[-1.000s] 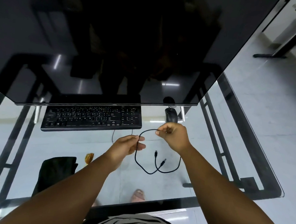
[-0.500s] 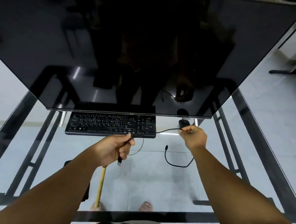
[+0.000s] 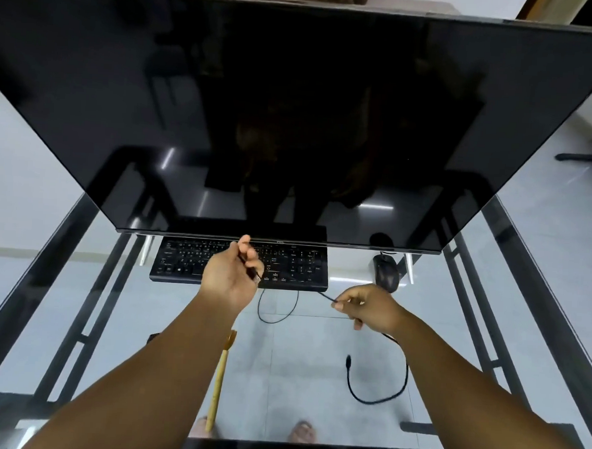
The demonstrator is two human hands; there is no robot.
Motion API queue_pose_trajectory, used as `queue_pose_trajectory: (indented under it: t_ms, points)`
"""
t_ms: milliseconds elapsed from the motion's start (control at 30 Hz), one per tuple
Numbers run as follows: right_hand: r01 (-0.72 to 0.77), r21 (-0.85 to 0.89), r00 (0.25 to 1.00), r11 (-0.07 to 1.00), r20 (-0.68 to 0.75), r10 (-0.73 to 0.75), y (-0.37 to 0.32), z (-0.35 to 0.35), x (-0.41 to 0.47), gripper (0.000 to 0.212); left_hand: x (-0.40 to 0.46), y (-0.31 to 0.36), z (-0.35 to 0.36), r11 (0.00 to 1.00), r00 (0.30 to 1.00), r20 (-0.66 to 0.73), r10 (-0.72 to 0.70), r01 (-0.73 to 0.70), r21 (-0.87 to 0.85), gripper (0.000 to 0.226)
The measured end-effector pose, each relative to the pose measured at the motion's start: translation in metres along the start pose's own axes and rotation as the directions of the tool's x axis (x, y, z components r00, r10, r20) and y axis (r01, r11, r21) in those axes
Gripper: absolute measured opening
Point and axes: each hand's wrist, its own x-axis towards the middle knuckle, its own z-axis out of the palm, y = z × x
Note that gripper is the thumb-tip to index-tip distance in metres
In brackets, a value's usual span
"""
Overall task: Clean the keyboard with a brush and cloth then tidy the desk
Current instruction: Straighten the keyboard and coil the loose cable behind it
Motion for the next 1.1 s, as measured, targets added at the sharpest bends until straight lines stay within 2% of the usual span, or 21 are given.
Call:
queue_pose_trajectory:
  t_ms: [100, 167, 267, 333, 367, 400, 467, 533, 567, 600, 700, 767, 833, 900, 967, 1000, 1067, 1100]
  points:
    - [-0.006, -0.076, 0.986, 0.997, 0.163, 0.018, -0.024, -0.005, -0.008, 0.016, 0.011, -0.003, 0.002, 0.99, 0.96, -0.241, 0.14, -0.134, 0.04, 0.018]
    - [0.035, -0.117, 0.958, 0.993, 0.287, 0.0, -0.037, -0.012, -0.013, 0.016, 0.016, -0.005, 0.0, 0.967, 0.92, -0.318, 0.229, -0.179, 0.179, 0.02]
    - [0.076, -0.07, 0.911, 0.995, 0.41, -0.041, -0.055, -0.026, -0.021, 0.015, 0.023, -0.01, -0.008, 0.901, 0.895, -0.276, 0.35, -0.242, 0.359, 0.021]
    - [0.091, -0.017, 0.878, 0.996, 0.473, -0.072, -0.07, -0.038, -0.027, 0.016, 0.022, -0.015, -0.011, 0.841, 0.911, -0.17, 0.376, -0.259, 0.474, 0.018]
    - [0.114, -0.004, 0.86, 0.993, 0.501, -0.097, -0.079, -0.045, -0.03, 0.016, 0.022, -0.018, -0.014, 0.774, 0.922, -0.104, 0.374, -0.248, 0.583, 0.021]
    - [0.143, 0.01, 0.848, 0.99, 0.514, -0.128, -0.087, -0.051, -0.033, 0.015, 0.018, -0.021, -0.014, 0.696, 0.942, -0.03, 0.334, -0.225, 0.682, 0.025]
    - [0.191, 0.073, 0.869, 0.979, 0.45, -0.203, -0.103, -0.061, -0.035, 0.014, 0.008, -0.029, -0.015, 0.573, 0.986, 0.089, 0.14, -0.154, 0.805, 0.025]
    - [0.194, 0.207, 0.938, 0.959, 0.247, -0.244, -0.111, -0.068, -0.027, 0.018, -0.004, -0.036, -0.016, 0.323, 0.981, 0.159, -0.108, -0.117, 0.939, 0.026]
    - [0.19, 0.281, 0.966, 0.941, 0.119, -0.23, -0.112, -0.071, -0.02, 0.021, -0.008, -0.038, -0.018, 0.241, 0.957, 0.179, -0.229, -0.122, 0.963, 0.026]
    - [0.188, 0.345, 0.98, 0.919, 0.001, -0.201, -0.109, -0.072, -0.01, 0.023, -0.011, -0.038, -0.02, 0.238, 0.921, 0.193, -0.339, -0.115, 0.964, 0.028]
    - [0.129, 0.39, 0.973, 0.912, -0.227, -0.041, -0.09, -0.07, 0.017, 0.027, -0.017, -0.03, -0.018, 0.435, 0.827, 0.232, -0.513, 0.018, 0.9, 0.037]
    - [0.036, 0.269, 0.958, 0.963, -0.282, 0.043, -0.069, -0.064, 0.026, 0.027, -0.018, -0.019, -0.013, 0.629, 0.806, 0.282, -0.521, 0.14, 0.764, 0.043]
    - [-0.06, 0.121, 0.96, 0.991, -0.265, 0.091, -0.046, -0.054, 0.028, 0.022, -0.017, -0.005, -0.009, 0.808, 0.799, 0.374, -0.471, 0.219, 0.547, 0.05]
    - [-0.099, 0.047, 0.986, 0.994, -0.128, 0.104, -0.03, -0.041, 0.024, 0.015, -0.012, 0.007, -0.007, 0.934, 0.852, 0.415, -0.32, 0.212, 0.286, 0.044]
    - [-0.113, -0.026, 0.99, 0.993, 0.085, 0.115, -0.025, -0.028, 0.012, 0.019, -0.005, 0.015, -0.004, 0.992, 0.957, 0.266, -0.114, 0.094, 0.086, 0.037]
    - [-0.104, -0.09, 0.972, 0.99, 0.202, 0.121, -0.028, -0.022, 0.005, 0.021, -0.001, 0.016, -0.003, 0.999, 0.986, 0.166, -0.021, 0.013, 0.044, 0.034]
    - [-0.025, -0.205, 0.901, 0.978, 0.419, 0.111, -0.039, -0.013, -0.008, 0.023, 0.007, 0.014, -0.003, 0.985, 0.991, 0.035, 0.125, -0.129, 0.113, 0.025]
    - [0.033, -0.23, 0.854, 0.973, 0.512, 0.092, -0.047, -0.01, -0.012, 0.023, 0.011, 0.01, -0.004, 0.953, 0.983, 0.018, 0.184, -0.182, 0.243, 0.027]
